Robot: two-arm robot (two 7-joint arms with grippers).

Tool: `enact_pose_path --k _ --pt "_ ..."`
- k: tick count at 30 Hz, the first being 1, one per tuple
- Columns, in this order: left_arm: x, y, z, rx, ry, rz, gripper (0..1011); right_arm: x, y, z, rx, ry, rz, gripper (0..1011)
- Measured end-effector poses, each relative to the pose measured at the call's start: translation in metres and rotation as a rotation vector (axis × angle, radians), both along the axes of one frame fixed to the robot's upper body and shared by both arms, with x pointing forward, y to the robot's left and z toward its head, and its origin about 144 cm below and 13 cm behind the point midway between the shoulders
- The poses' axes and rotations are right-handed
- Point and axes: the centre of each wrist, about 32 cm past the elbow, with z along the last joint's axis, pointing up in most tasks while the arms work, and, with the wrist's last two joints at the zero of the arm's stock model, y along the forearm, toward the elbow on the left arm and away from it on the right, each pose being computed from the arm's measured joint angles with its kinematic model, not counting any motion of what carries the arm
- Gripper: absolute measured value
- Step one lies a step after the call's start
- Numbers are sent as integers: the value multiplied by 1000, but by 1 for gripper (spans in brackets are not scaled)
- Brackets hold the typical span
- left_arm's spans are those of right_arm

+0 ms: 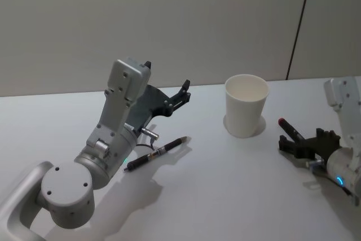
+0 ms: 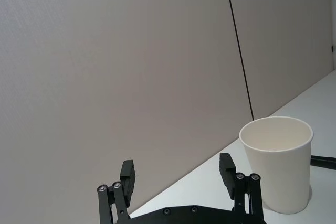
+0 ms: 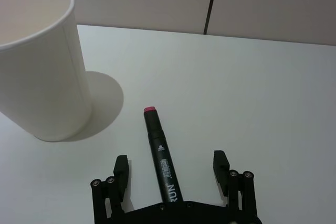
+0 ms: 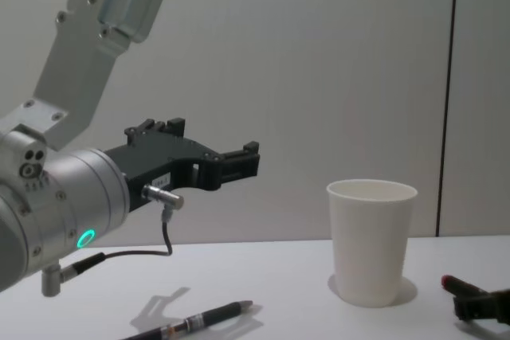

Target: Place the pen into the pen holder.

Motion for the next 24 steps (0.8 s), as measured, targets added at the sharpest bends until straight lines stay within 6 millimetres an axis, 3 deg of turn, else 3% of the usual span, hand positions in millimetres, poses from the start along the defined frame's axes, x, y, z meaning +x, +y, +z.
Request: enact_pose_path --k 13,24 --pt "0 0 0 0 0 0 1001 0 0 0 0 1 -1 1006" --pt "0 0 0 0 0 0 1001 0 0 -1 0 1 1 931"
